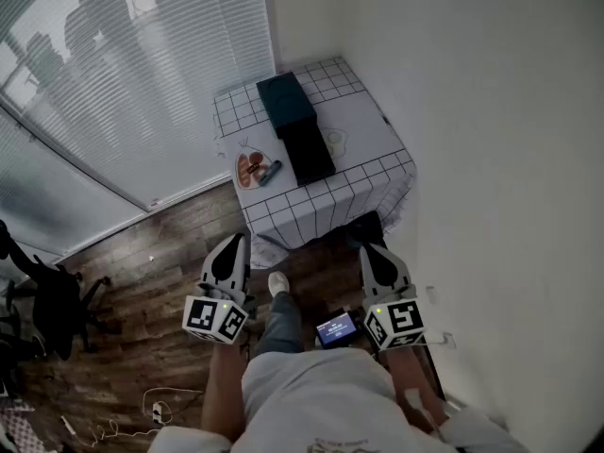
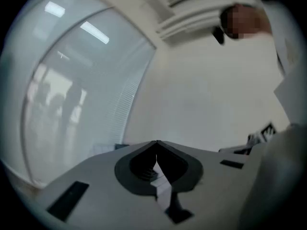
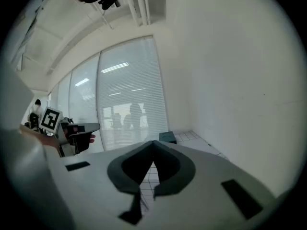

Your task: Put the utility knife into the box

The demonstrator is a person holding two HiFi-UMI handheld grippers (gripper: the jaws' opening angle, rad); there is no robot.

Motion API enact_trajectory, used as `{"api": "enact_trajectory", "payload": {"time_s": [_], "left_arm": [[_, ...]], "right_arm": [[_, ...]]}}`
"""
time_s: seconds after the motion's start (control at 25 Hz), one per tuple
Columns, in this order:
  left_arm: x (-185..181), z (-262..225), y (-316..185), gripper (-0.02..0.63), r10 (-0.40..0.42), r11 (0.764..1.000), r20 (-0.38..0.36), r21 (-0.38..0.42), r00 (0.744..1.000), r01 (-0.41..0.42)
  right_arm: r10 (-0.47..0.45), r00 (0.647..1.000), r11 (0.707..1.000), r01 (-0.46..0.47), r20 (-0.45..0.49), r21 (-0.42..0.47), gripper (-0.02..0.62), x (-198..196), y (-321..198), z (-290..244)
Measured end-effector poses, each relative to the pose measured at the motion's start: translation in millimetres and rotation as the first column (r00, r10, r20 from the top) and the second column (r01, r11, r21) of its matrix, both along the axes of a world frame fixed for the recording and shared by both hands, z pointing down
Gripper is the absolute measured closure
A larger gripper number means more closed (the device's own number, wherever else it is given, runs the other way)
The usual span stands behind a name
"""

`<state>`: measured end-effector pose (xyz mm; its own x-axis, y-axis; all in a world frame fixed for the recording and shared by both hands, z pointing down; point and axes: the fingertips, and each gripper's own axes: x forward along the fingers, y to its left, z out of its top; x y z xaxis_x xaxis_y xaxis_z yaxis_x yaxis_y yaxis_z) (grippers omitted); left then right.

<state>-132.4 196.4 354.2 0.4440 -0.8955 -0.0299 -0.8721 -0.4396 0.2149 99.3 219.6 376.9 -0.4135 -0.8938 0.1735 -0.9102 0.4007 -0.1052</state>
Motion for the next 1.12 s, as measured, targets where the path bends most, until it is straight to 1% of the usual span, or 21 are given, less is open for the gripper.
{"api": "enact_trajectory", "payload": {"time_s": [0.04,0.08,0.12,0.16,0.2,0.24,0.36,0.48,0.6,0.68,0.76,0.8,0.92,0.96,1.08,1.12], "left_arm": [[5,-6,14,0.597,-0.038,0.999,0.114,0.036,0.993,0.034],[9,-11,28,0.597,-0.075,0.996,0.209,0.071,0.975,0.061],[12,-16,39,0.598,-0.103,0.992,0.275,0.097,0.956,0.079],[13,-19,49,0.598,-0.12,0.99,0.309,0.109,0.943,0.09],[13,-20,56,0.598,-0.128,0.99,0.317,0.104,0.94,0.099],[12,-21,62,0.598,-0.13,0.991,0.309,0.084,0.942,0.109],[14,-16,70,0.598,-0.112,0.993,0.249,-0.006,0.962,0.117],[16,-13,77,0.598,-0.092,0.993,0.202,-0.053,0.975,0.105],[15,-7,83,0.598,-0.083,0.991,0.182,-0.089,0.98,0.101],[11,-10,87,0.598,-0.093,0.99,0.152,-0.094,0.984,0.108],[8,-17,92,0.598,-0.098,0.991,0.115,-0.081,0.988,0.108],[8,-19,95,0.598,-0.095,0.992,0.118,-0.07,0.988,0.104],[10,-26,100,0.598,-0.09,0.995,0.175,-0.035,0.98,0.098],[10,-28,101,0.598,-0.088,0.995,0.172,-0.035,0.981,0.095],[13,-29,100,0.598,-0.072,0.995,0.125,-0.055,0.989,0.079],[13,-29,98,0.598,-0.07,0.995,0.121,-0.066,0.99,0.078]], "right_arm": [[-0.002,1.0,1.0,0.002,0.0,0.006,0.589,0,10,-4],[-0.003,1.0,1.0,0.003,0.0,0.012,0.589,0,20,-8],[-0.005,1.0,1.0,0.005,0.002,0.019,0.589,-1,27,-13],[-0.009,1.0,1.0,0.008,0.007,0.026,0.589,-3,33,-17],[-0.015,1.0,0.999,0.014,0.012,0.032,0.589,-7,38,-20],[-0.023,1.0,0.999,0.023,0.013,0.038,0.589,-10,43,-23],[-0.042,0.999,0.998,0.042,-0.003,0.046,0.589,-13,54,-28],[-0.048,0.999,0.997,0.049,-0.015,0.055,0.589,-13,59,-30],[-0.055,0.998,0.996,0.057,-0.025,0.066,0.589,-13,61,-31],[-0.058,0.998,0.996,0.06,-0.03,0.068,0.589,-15,62,-31],[-0.058,0.998,0.996,0.06,-0.023,0.067,0.589,-15,65,-33],[-0.056,0.998,0.996,0.057,-0.02,0.068,0.589,-14,67,-34],[-0.046,0.999,0.997,0.046,0.001,0.068,0.589,-9,71,-35],[-0.044,0.999,0.997,0.043,0.014,0.067,0.589,-7,72,-36],[-0.054,0.997,0.997,0.051,0.05,0.052,0.589,-3,74,-34],[-0.058,0.997,0.997,0.055,0.051,0.046,0.589,-2,73,-34]]}}
